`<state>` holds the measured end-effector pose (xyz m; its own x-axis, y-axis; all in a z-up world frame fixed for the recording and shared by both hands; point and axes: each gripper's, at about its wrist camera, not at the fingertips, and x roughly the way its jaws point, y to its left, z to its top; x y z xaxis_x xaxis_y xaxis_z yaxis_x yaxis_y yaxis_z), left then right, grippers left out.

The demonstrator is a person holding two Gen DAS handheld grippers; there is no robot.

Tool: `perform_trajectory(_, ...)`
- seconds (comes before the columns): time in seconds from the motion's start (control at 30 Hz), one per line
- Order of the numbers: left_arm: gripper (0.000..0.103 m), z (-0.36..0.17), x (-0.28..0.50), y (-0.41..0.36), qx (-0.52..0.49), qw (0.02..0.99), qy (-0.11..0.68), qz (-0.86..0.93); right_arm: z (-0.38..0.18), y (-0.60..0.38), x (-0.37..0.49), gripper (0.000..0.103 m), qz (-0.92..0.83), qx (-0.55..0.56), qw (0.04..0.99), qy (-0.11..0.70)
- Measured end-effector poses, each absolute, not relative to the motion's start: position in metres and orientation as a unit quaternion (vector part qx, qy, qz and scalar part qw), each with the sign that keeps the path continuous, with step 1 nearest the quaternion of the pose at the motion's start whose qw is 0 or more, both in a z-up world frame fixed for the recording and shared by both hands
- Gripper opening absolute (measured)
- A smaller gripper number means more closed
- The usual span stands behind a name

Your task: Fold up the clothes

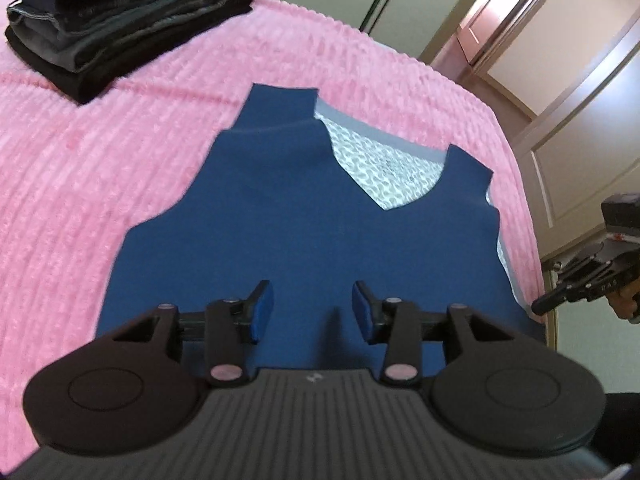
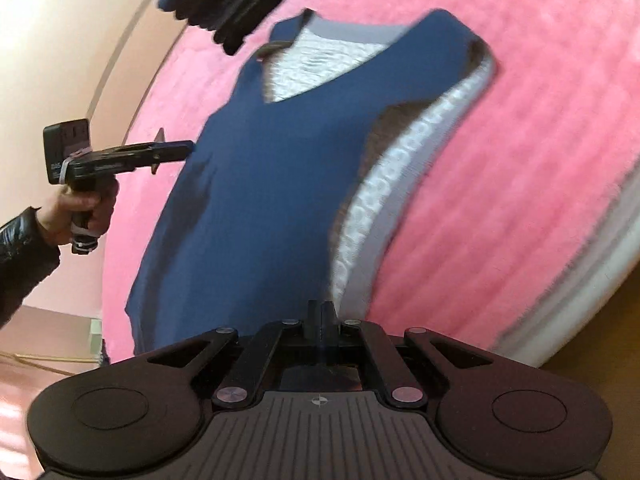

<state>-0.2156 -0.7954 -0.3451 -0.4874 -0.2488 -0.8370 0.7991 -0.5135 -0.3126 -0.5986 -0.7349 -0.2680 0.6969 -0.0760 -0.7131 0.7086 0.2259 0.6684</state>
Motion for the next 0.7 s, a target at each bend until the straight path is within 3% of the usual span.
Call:
perform_trajectory(0.03,0.037,-0.346,-0.217,-0.792,0.383,0.333,0.359,-0.783,-0.267,-0.734,-0.595,0.011,-0.265,0.555,0.736,0.284)
perform_trajectory(0.07,0.037,-0.346,-0.218,-0.787,0.386,0.334,0.356,-0.783,-0.265,-0.733,-0.592,0.042,-0.262,0.548,0.741,0.286)
perform_trajectory(0.1,0.037,-0.345,-0.217,-0.779,0.388,0.339,0.352,-0.781,-0.263,-0.732,-0.588,0.060,-0.262,0.541,0.746,0.285)
perform_trajectory(0.13,0.038,-0.345,-0.214,-0.770,0.389,0.346,0.349,-0.779,-0.260,-0.731,-0.585,0.073,-0.261,0.536,0.751,0.283)
perform_trajectory(0.33,0.041,-0.351,-0.185,-0.682,0.378,0.411,0.385,-0.735,-0.252,-0.726,-0.555,0.072,-0.245,0.533,0.762,0.275)
perform_trajectory(0.57,0.040,-0.365,-0.143,-0.544,0.413,0.462,0.459,-0.636,-0.235,-0.684,-0.507,0.073,-0.229,0.496,0.754,0.364)
perform_trajectory(0.7,0.041,-0.337,-0.109,-0.460,0.412,0.503,0.478,-0.591,-0.204,-0.650,-0.492,0.073,-0.255,0.482,0.739,0.395)
